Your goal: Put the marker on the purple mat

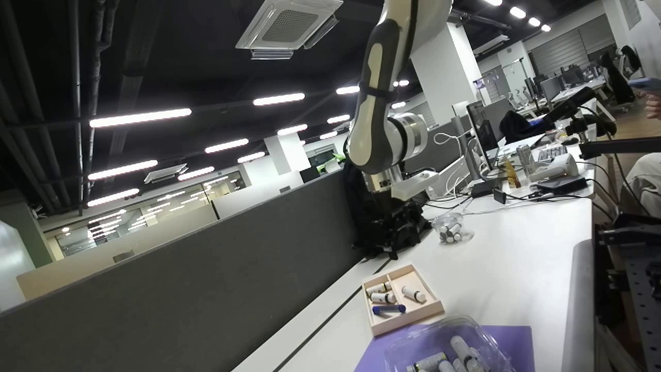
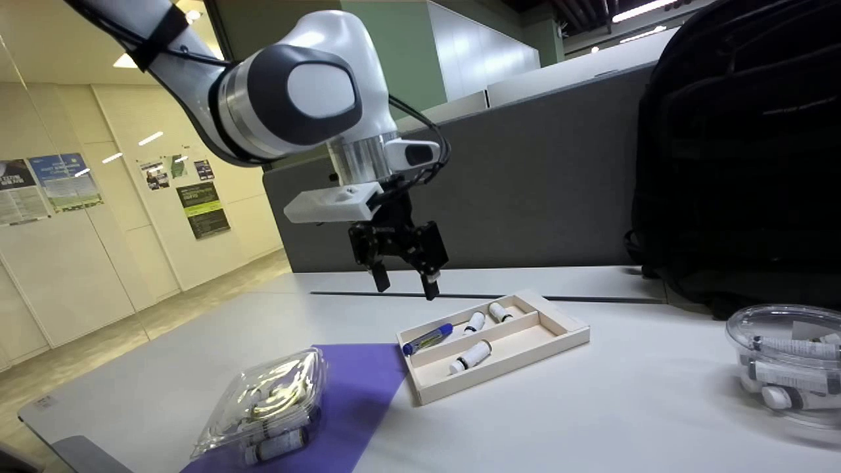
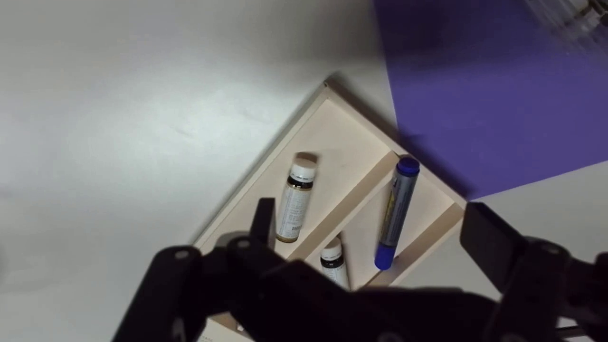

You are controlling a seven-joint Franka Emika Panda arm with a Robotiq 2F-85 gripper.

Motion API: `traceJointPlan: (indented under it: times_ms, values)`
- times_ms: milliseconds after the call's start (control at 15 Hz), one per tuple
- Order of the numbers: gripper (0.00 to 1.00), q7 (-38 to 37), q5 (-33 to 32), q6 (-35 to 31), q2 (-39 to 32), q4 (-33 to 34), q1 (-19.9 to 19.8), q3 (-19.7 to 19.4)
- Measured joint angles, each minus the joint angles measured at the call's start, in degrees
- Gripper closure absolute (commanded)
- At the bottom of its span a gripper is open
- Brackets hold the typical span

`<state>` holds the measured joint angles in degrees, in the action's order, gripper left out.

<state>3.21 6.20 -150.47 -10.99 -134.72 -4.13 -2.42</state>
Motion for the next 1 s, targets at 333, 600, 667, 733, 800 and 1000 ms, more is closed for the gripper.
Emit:
traceJointPlan:
  times_ms: [333, 600, 667, 733, 800, 1000]
  values:
    - [0.0, -0.37, 0.76, -1.61, -8.19, 4.1, 0.8, 1.04]
    - [0.0, -1.62, -0.72, -1.48, -13.41, 8.25, 2.68, 1.06]
    - [0.0, -1.92, -0.84, -1.44, -14.35, 9.2, 3.05, 1.06]
    - [0.08, -2.11, -0.88, -1.4, -15.23, 10.09, 3.35, 1.06]
    - [0.26, -2.29, -0.97, -1.32, -16.0, 10.93, 3.59, 1.02]
    - [0.49, -3.07, -1.79, -0.01, -18.09, 13.26, 3.85, 0.88]
